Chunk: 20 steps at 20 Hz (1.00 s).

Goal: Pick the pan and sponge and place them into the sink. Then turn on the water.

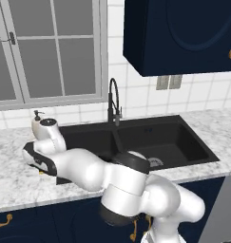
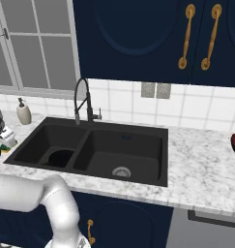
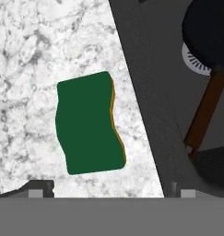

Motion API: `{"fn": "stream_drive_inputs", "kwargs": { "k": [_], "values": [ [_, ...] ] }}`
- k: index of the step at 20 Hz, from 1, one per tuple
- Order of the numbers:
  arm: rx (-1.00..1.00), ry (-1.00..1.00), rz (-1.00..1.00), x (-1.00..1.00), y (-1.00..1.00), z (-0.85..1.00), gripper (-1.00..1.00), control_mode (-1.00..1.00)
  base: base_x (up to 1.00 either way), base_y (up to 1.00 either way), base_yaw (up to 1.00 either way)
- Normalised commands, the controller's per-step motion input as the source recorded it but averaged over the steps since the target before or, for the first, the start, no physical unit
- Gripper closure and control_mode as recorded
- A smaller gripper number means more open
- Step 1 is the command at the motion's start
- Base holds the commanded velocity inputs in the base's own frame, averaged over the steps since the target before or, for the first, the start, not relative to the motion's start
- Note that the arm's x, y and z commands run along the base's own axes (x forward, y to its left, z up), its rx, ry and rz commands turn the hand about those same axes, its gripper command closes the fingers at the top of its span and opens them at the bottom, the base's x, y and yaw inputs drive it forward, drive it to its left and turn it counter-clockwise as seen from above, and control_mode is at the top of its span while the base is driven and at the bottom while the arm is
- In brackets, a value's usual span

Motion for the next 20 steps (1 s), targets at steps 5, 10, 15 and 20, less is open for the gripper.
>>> {"fn": "stream_drive_inputs", "kwargs": {
  "k": [5, 10, 15, 20],
  "values": [
    [-0.05, 0.01, 0.0, 0.17, 0.21, -0.29, -1.0, -1.0, 0.0, 0.0, 0.0],
    [-0.04, 0.0, 0.0, 0.18, 0.18, -0.2, -1.0, -1.0, 0.0, 0.0, 0.0],
    [0.0, 0.0, 0.02, 0.02, -0.02, -0.21, -1.0, -1.0, 0.0, 0.0, 0.0],
    [0.0, 0.0, 0.03, 0.02, -0.03, -0.18, -1.0, -1.0, 0.0, 0.0, 0.0]
  ]
}}
